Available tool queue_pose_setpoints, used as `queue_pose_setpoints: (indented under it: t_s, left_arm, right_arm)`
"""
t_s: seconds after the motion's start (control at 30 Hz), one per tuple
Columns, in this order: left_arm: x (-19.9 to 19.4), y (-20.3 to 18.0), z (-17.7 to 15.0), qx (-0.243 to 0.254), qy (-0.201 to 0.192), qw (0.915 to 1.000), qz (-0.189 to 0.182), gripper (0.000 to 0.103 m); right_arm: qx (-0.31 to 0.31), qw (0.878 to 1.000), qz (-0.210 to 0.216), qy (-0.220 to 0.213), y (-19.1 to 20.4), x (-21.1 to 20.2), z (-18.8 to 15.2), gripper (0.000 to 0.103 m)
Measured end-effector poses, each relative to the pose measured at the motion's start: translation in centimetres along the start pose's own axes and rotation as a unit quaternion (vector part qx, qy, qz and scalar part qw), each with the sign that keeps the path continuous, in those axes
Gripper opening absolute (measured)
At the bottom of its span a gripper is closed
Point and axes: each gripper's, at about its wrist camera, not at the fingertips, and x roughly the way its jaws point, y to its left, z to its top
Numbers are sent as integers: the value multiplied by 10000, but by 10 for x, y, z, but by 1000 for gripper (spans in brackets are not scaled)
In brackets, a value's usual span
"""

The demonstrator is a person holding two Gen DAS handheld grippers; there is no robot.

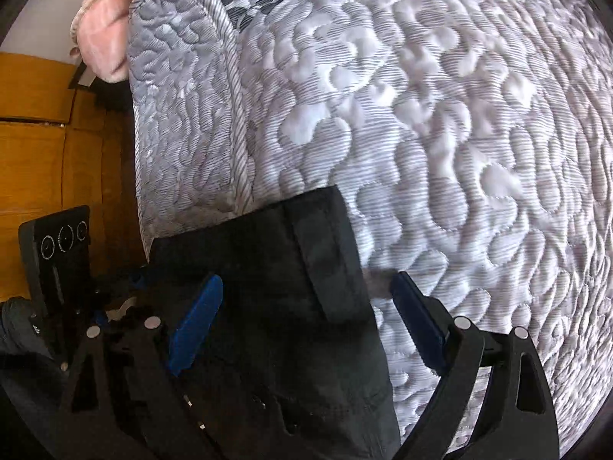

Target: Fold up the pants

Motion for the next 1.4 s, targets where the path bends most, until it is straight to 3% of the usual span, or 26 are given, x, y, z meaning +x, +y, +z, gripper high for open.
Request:
queue_pose_setpoints:
  t_s: [0.03,0.07,0.13,0.17,0.23,0.33,0.6,0.93,1.4]
  left_arm:
    - [2,-3,2,47,35,10000,-26,98]
    - [3,-4,3,60,48,10000,-27,97]
    - [5,-9,6,61,97,9999,-40,76]
    - [5,-10,6,35,93,9999,27,72]
    - [5,-10,8,-5,90,10000,40,54]
    - [-3,-12,8,49,28,10000,75,36]
    - [-33,-80,-6,1098,-226,9935,169,33]
    - [-66,-180,-53,2507,-355,9672,206,32]
    - [-91,-230,-111,3310,-398,9424,259,32]
  right_arm:
    - [6,10000,57,16,1,1,0,70]
    - [16,9999,149,45,3,2,1,64]
    - [-1,9999,118,33,7,0,0,48]
    - [-8,10000,90,23,8,-3,-2,44]
    - [31,9999,100,-62,8,-11,-7,34]
    - [58,9995,116,-273,12,-32,-18,30]
    - [-49,9964,-117,-837,32,-100,-60,28]
    - [57,9873,-439,-1525,53,-184,-143,28]
    - [100,9777,-718,-1969,73,-223,-206,28]
